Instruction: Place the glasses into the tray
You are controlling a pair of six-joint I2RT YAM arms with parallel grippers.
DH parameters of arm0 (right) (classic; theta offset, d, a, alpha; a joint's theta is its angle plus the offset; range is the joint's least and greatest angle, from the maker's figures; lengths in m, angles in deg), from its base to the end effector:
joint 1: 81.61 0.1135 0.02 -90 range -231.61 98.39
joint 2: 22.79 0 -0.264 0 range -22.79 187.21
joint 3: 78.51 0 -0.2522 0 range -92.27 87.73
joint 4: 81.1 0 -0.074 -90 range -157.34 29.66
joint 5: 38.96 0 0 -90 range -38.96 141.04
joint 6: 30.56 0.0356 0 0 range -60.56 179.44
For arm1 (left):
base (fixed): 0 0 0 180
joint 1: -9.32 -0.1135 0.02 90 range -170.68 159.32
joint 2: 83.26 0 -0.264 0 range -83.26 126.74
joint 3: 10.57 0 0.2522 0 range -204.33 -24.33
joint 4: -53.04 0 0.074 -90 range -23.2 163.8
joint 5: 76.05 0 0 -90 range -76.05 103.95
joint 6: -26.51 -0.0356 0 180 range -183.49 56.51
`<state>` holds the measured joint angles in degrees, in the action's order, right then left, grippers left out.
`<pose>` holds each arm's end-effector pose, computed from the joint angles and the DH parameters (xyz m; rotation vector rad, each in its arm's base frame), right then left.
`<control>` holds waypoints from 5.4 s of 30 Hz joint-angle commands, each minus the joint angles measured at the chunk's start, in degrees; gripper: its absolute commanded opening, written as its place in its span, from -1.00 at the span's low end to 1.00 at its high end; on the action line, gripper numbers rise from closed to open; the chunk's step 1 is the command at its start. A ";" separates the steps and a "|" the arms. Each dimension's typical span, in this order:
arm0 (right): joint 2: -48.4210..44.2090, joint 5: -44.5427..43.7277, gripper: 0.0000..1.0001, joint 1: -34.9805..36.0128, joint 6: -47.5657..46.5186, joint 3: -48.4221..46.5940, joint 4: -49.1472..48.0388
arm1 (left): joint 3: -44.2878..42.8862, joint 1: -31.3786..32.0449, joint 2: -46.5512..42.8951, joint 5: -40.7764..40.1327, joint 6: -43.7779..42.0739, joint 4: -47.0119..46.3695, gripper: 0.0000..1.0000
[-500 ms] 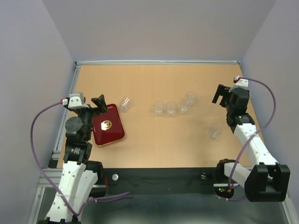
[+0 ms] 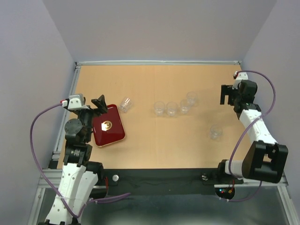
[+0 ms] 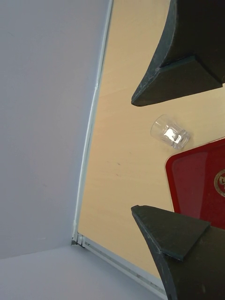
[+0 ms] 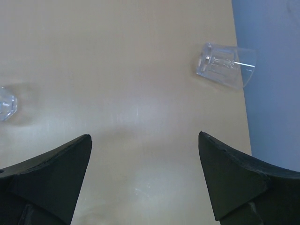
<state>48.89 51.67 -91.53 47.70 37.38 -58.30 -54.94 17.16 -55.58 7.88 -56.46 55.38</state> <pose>0.2774 -0.0481 0.2755 -0.0401 2.1078 -0.2156 0.1330 -0.0145 0.3357 -0.0808 1.3208 -0.1506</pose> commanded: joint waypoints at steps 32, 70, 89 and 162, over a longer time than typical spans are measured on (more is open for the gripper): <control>36.77 -11.79 0.96 -12.85 5.60 -28.75 -3.24 | -1.73 0.69 7.30 2.64 -2.02 -2.03 0.95; 45.39 -15.21 0.84 -12.06 3.58 -31.57 -5.52 | -1.73 0.78 7.39 4.31 -2.28 -2.38 0.95; 34.59 -12.49 0.15 -9.52 -5.91 -20.42 -12.37 | -1.56 0.78 7.12 5.80 -1.76 -2.90 0.95; 3.73 -7.66 0.17 75.57 -86.60 6.75 -34.26 | -20.37 4.12 32.35 46.59 21.55 18.97 0.57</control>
<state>52.72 45.37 -16.73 -37.22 44.57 -87.37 -73.17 20.76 -21.53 54.50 -29.64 70.88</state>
